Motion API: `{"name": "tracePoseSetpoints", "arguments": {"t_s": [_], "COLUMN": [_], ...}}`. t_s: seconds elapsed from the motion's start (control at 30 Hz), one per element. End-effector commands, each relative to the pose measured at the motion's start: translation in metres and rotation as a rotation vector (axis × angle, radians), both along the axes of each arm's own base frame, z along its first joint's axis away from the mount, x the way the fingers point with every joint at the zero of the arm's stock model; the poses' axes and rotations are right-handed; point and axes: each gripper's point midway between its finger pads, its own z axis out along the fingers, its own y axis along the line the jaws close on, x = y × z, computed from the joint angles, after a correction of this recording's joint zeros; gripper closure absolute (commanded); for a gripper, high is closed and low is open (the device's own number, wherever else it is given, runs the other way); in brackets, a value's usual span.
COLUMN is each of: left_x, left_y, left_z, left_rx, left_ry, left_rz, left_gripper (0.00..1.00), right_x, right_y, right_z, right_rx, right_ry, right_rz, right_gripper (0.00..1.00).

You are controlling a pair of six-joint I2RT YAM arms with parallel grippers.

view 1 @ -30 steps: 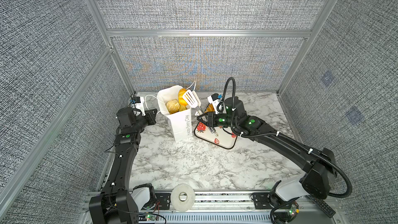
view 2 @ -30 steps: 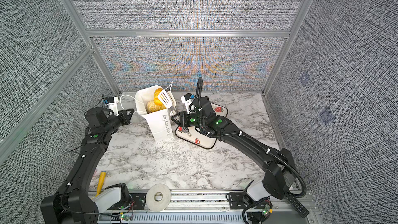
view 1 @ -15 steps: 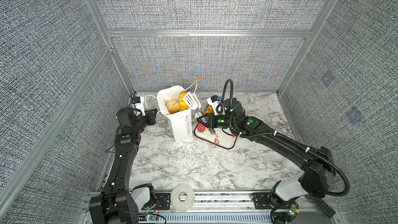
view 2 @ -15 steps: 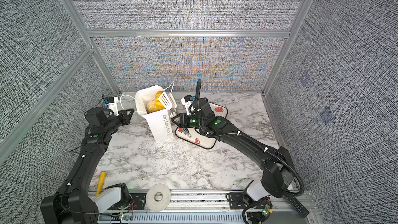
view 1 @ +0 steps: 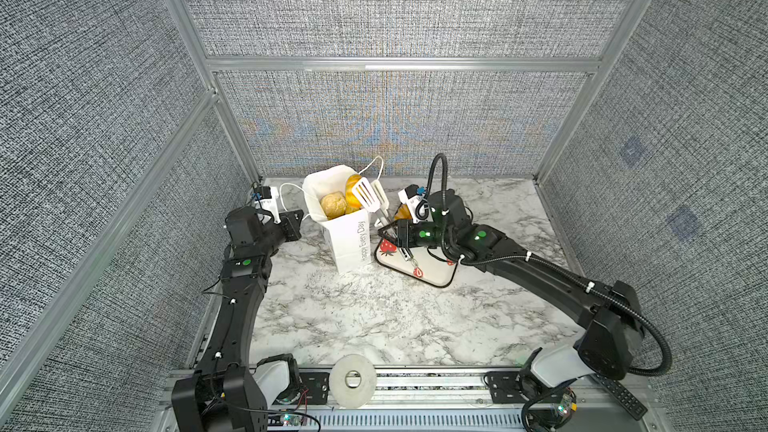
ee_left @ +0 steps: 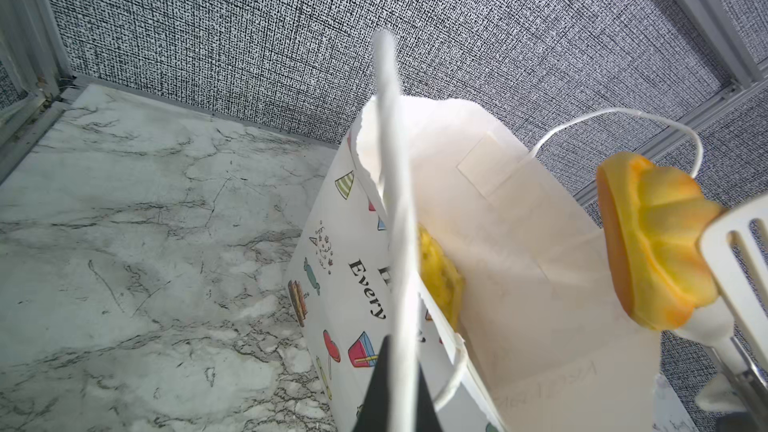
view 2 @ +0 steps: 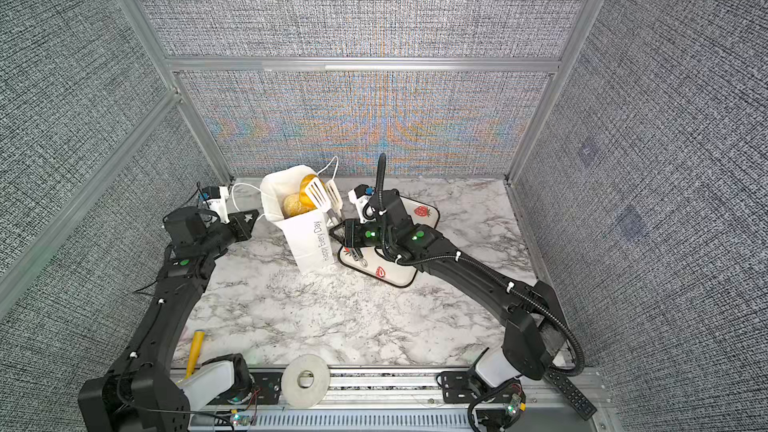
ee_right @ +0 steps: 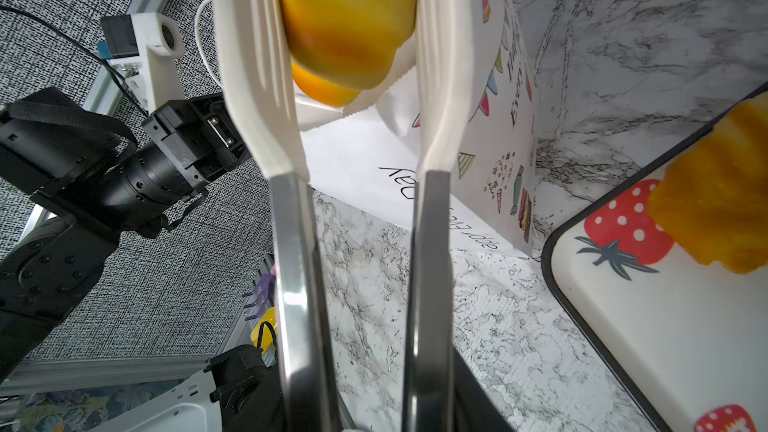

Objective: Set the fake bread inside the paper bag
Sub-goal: 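Lower the striped roll into the bag and open the right tongs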

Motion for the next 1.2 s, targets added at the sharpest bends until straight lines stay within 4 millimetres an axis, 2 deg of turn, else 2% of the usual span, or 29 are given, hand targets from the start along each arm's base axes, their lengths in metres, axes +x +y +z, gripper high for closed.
{"name": "tracePoseSetpoints", "arguments": {"t_s": [0.0, 0.53, 1.17], "left_x": [0.0, 0.0, 0.0], "left_y": [-0.001, -0.002, -0.001], "left_z": [0.004, 0.004, 0.005], "left_rx": [0.003, 0.001, 0.002], "left_ry": [-0.014, -0.015, -0.016], "left_rz": [-0.01, -0.012, -0.011], "left_gripper": [1.0, 1.0, 1.0], "right_x": [0.001, 0.002, 0.003], "right_y": [0.001, 0.006, 0.008], "right_z": [0.006, 0.018, 0.021], "right_rx": [0.007, 0.013, 0.015], "right_ry": [-0.008, -0.022, -0.025], "right_rz": [-0.002, 0.018, 0.02], "right_gripper": [0.57, 0.54, 0.49]}}
